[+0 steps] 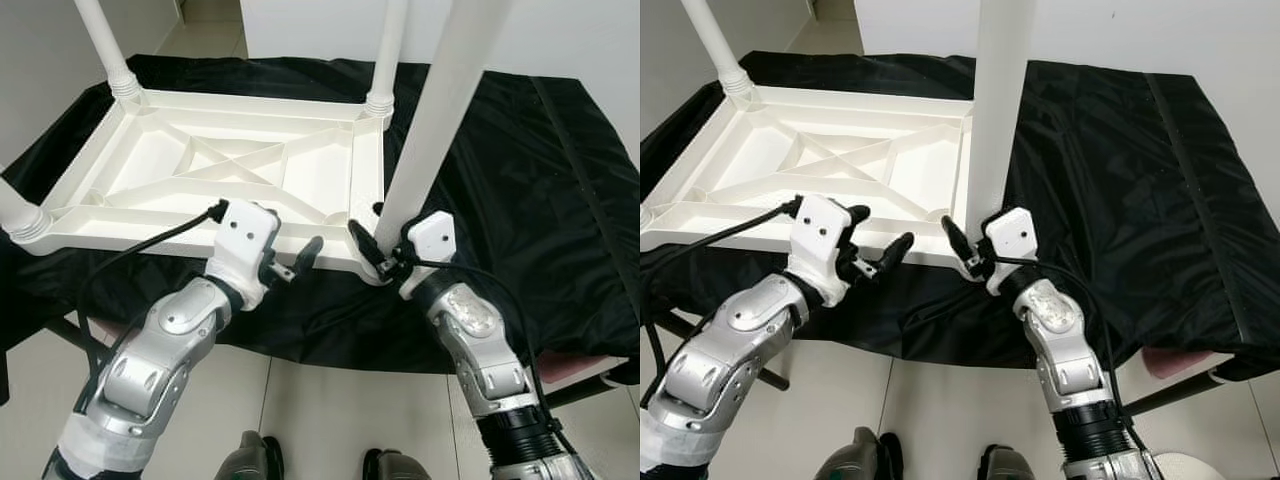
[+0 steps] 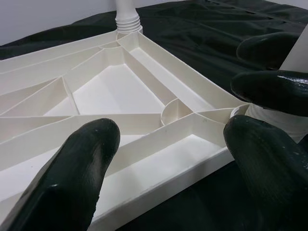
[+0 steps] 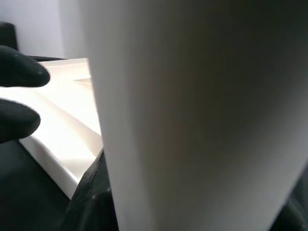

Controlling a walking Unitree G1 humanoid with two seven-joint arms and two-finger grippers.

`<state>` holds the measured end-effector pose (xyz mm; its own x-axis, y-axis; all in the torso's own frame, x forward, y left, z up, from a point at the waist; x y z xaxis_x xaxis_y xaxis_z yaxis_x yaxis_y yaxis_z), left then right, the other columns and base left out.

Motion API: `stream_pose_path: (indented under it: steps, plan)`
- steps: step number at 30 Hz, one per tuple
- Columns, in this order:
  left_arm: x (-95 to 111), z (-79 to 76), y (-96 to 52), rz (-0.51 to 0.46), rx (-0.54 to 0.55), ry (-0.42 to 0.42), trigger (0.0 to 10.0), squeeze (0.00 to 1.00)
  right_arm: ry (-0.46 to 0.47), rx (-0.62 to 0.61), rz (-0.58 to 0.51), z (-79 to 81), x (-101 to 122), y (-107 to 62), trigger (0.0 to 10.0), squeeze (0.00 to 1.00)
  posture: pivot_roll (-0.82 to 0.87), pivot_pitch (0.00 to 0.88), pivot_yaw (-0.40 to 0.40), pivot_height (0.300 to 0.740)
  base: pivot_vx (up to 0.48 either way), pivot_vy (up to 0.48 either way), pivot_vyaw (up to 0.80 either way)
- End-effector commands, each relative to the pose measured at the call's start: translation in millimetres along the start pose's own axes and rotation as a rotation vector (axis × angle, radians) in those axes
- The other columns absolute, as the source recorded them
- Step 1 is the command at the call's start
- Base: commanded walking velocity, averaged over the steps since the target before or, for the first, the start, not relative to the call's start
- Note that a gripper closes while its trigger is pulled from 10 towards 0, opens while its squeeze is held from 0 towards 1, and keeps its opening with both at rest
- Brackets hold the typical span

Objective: Building children table

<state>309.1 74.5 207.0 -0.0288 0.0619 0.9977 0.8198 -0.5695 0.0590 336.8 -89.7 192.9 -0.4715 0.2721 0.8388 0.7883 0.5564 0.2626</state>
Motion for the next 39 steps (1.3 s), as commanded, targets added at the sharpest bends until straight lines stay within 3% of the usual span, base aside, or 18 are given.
stream_pose_path:
  steps: [1,8,15,20,23,28,32,36,39]
  plan:
    - [-2.0,-6.0,-2.5,0.012,-0.048,0.020,10.0,0.00,-0.002,0.055,0.076,8.1,-21.7,-5.0,10.0,0.00,-0.05,0.144,0.045,0.740,0.000,0.000,0.00]
    - [0.1,-2.5,-1.5,0.011,-0.038,0.039,10.0,0.00,-0.027,0.094,0.076,6.6,-31.0,4.8,10.0,0.00,-0.05,0.152,0.057,0.740,0.000,0.000,0.00]
    - [4.2,-1.9,-3.1,0.007,-0.037,0.052,10.0,0.00,0.147,0.062,0.082,2.5,-34.7,15.4,10.0,0.00,-0.04,0.153,0.059,0.740,0.000,0.000,0.00]
    - [5.5,0.1,-3.1,0.004,-0.026,0.061,10.0,0.00,0.167,0.065,0.115,2.5,-45.3,15.9,10.0,0.00,-0.03,0.152,0.056,0.740,0.000,0.000,0.00]
    - [6.4,0.5,-3.3,0.002,-0.020,0.067,10.0,0.00,0.265,0.019,0.180,-4.2,-60.2,17.7,10.0,0.00,-0.03,0.153,0.055,0.740,0.000,0.000,0.00]
    - [7.2,1.6,-3.6,0.001,-0.016,0.069,10.0,0.00,0.327,-0.015,0.204,-9.8,-64.3,21.8,10.0,0.00,-0.03,0.153,0.056,0.740,0.000,0.000,0.00]
    - [7.7,1.7,-3.5,0.000,-0.015,0.070,10.0,0.00,0.334,-0.019,0.213,-10.1,-65.5,23.6,10.0,0.00,-0.03,0.153,0.055,0.740,0.000,0.000,0.00]
    - [8.2,0.4,-3.4,-0.001,-0.016,0.082,10.0,0.00,0.168,0.049,0.150,-0.5,-57.4,25.3,10.0,0.00,-0.02,0.153,0.051,0.740,0.000,0.000,0.00]
    - [8.1,0.2,-3.5,-0.001,-0.016,0.084,10.0,0.00,0.137,0.068,0.132,2.8,-55.4,24.8,10.0,0.00,-0.02,0.153,0.051,0.740,0.000,0.000,0.00]
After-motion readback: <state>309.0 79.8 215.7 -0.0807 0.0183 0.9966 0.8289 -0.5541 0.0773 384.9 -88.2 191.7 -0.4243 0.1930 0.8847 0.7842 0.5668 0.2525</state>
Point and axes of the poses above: a point about 5 cm out from each wrist's last joint towards the gripper, its own y axis pointing out of the wrist towards the gripper, its own x axis along the axis of the wrist's last joint, z = x × y, the point moved 5 cm from there along y, pointing out of the wrist towards the gripper, and after that the axes turned 13 degrees about -y, right-handed, at the moved point
